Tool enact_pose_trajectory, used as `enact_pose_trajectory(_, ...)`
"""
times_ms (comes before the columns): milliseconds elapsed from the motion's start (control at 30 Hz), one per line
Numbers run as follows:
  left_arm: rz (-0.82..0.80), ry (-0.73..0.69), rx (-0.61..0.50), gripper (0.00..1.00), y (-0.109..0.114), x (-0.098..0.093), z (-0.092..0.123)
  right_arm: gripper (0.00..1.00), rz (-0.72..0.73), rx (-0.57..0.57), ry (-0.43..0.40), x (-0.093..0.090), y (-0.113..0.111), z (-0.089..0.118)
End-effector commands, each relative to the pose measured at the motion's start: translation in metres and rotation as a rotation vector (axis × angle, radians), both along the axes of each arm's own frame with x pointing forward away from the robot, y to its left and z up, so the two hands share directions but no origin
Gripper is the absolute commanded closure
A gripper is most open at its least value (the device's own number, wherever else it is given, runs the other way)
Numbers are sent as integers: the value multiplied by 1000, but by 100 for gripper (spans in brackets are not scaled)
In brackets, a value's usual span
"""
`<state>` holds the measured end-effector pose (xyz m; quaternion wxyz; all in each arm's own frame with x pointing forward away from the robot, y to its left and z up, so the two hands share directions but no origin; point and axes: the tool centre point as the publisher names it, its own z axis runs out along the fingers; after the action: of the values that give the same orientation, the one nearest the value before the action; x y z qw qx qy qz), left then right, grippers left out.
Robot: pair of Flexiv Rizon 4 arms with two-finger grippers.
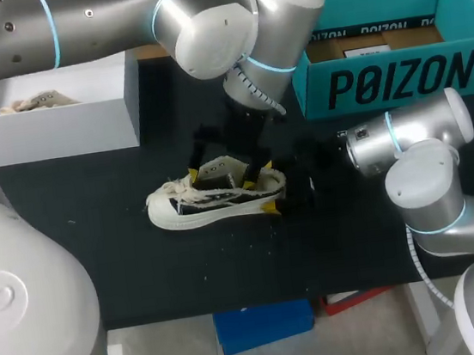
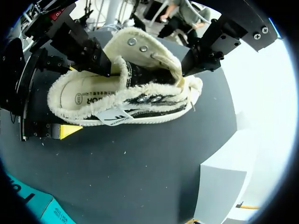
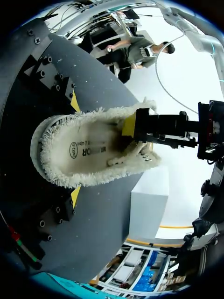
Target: Take the shoe out of the shoebox, open the shoe tongue, remove and reinsert the insole, then place the shoe into the shoebox
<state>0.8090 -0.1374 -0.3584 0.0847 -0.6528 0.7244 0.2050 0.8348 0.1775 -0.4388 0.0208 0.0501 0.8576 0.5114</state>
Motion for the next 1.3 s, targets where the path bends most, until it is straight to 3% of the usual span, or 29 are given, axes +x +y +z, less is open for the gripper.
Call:
enact_pose_trajectory(33, -16, -11, 47, 51, -1, -1, -1, 100, -3, -3, 0, 2, 2, -3)
enact_pose_trajectory(133, -32, -15, 71, 67, 0, -2, -2, 100, -3, -3, 0, 2, 2, -3)
enact_pose_trajectory(233, -35, -16, 73, 96, 1, -2, -3, 100, -3, -3, 0, 2, 2, -3)
enact_pose_trajectory(267, -37, -20, 78, 100, 2, -1, -3, 100, -3, -3, 0, 2, 2, -3)
enact_pose_trajectory(667, -45, -64, 98, 100, 3, 4, 6, 100, -3, -3, 0, 2, 2, -3)
enact_pose_trajectory(933, -40, -127, 81, 100, 7, 8, 27, 100, -3, -3, 0, 2, 2, -3)
enact_pose_trajectory(1300, 25, -197, 77, 100, 47, 4, 49, 100, -3, -3, 0, 2, 2, -3)
